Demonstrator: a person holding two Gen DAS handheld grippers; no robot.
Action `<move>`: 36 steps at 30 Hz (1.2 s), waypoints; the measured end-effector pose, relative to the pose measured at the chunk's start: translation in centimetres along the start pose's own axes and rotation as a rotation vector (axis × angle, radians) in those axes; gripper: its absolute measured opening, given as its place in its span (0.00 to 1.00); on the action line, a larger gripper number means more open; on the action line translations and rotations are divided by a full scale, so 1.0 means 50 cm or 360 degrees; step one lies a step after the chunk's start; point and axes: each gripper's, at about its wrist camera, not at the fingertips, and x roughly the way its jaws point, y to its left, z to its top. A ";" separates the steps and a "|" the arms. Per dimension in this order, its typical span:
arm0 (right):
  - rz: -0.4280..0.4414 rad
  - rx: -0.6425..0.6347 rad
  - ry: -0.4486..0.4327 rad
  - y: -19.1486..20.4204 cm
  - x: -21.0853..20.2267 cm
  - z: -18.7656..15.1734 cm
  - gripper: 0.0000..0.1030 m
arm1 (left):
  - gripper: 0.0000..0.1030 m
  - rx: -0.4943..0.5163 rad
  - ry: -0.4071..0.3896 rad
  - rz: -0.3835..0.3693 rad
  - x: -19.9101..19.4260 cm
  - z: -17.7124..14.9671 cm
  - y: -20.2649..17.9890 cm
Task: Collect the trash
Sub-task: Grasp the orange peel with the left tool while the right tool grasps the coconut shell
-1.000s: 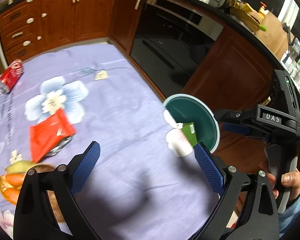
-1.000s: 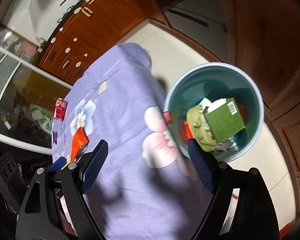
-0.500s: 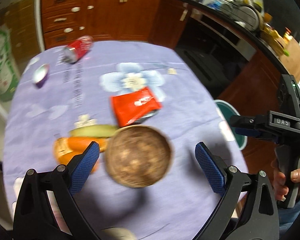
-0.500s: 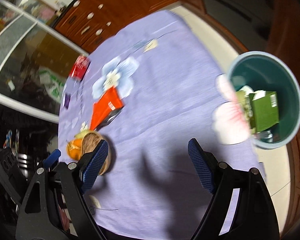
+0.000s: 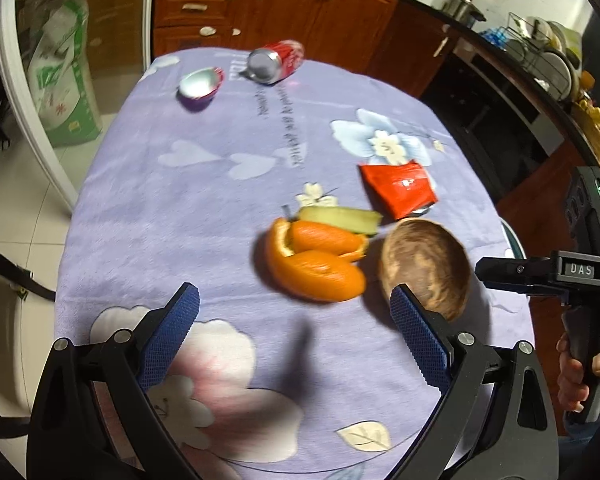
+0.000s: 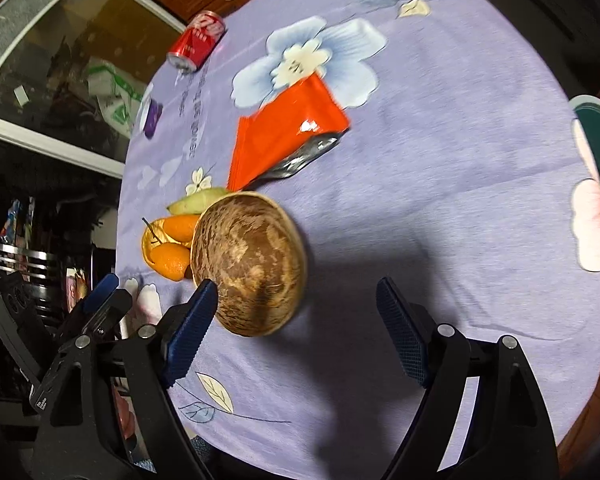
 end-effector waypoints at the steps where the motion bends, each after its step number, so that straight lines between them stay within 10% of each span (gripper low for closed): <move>1: -0.0002 -0.0001 0.0006 0.002 0.006 0.002 0.74 | 0.93 -0.0003 0.0006 0.0002 0.003 -0.001 0.005; 12: -0.0043 -0.0047 0.0085 0.030 0.079 0.002 0.40 | 0.93 0.0079 0.0083 0.0022 0.064 0.006 0.023; 15: -0.0037 -0.0079 0.0095 0.034 0.082 0.004 0.09 | 0.93 0.0128 0.0107 0.0004 0.084 0.011 0.015; 23: -0.0065 -0.0078 -0.0004 0.007 0.034 0.026 0.06 | 0.93 0.0323 0.0112 -0.0025 0.129 0.026 -0.014; 30: -0.0078 0.0015 -0.0056 -0.044 0.003 0.041 0.06 | 0.41 0.0416 0.0109 -0.0116 0.137 0.031 -0.061; 36: -0.0059 0.0017 -0.0047 -0.047 0.012 0.042 0.06 | 0.28 0.0378 0.0094 -0.0150 0.115 0.013 -0.088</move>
